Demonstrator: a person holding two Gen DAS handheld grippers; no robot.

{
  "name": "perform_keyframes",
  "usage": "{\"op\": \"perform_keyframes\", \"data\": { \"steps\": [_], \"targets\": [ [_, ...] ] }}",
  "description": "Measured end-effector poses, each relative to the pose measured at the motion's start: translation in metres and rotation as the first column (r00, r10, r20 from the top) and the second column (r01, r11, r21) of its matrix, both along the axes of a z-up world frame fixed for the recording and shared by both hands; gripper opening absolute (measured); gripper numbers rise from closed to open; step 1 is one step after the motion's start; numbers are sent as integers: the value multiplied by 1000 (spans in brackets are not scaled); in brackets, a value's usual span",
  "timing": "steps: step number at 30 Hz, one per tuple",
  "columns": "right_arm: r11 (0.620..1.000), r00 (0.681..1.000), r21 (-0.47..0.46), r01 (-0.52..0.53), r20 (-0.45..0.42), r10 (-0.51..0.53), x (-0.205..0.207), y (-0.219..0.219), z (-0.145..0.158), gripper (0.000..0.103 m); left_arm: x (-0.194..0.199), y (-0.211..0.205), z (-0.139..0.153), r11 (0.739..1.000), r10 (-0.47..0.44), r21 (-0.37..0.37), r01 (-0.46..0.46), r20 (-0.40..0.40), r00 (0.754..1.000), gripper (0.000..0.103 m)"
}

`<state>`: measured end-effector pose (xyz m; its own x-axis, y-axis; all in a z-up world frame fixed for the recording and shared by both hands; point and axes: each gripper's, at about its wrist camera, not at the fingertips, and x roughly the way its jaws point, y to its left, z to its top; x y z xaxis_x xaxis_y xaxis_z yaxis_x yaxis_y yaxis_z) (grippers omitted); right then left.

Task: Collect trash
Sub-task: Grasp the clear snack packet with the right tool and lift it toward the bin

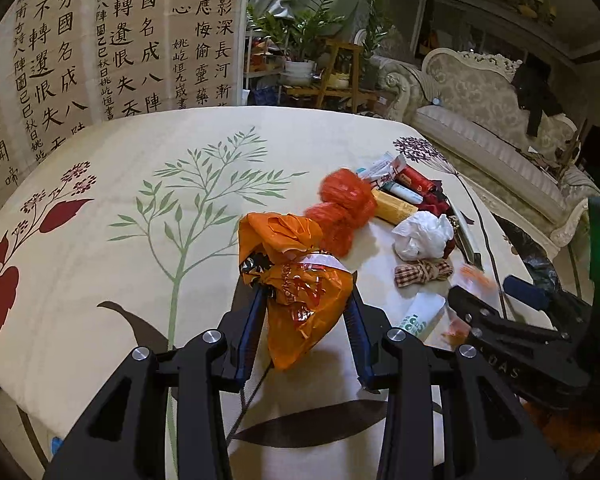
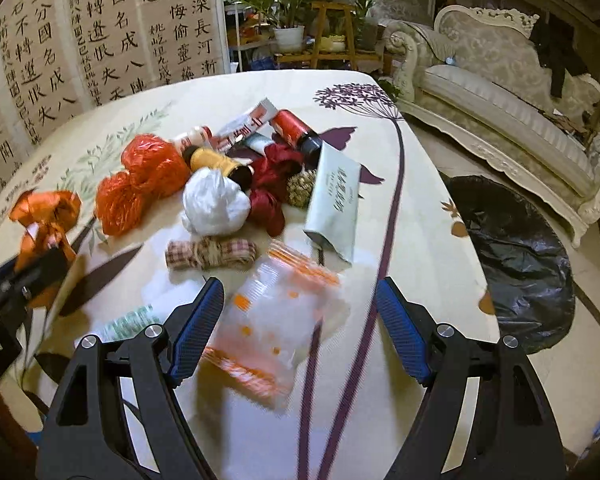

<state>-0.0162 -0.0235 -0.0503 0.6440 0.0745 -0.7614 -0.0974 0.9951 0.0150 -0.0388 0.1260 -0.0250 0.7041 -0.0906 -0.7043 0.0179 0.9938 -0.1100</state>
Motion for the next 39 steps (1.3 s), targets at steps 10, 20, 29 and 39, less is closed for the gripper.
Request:
{"op": "perform_keyframes", "data": {
  "steps": [10,20,29,39],
  "targets": [
    [999,999,19,37,15,-38,-11,-16,9,77,0,1,-1,1000,-14,-22,14,4,1000,40],
    [1000,1000,-15,22,-15,-22,-9,-6,-2,63,0,1,-2,1000,-14,-16,15,4,1000,40],
    [999,1000,38,12,5,-12,-15,-16,3,40,-6,0,3,1000,-5,-21,6,26,1000,39],
    [997,995,63,48,85,-53,-25,-42,28,40,-10,-21,20,999,-30,-39,33,89,996,39]
  ]
}}
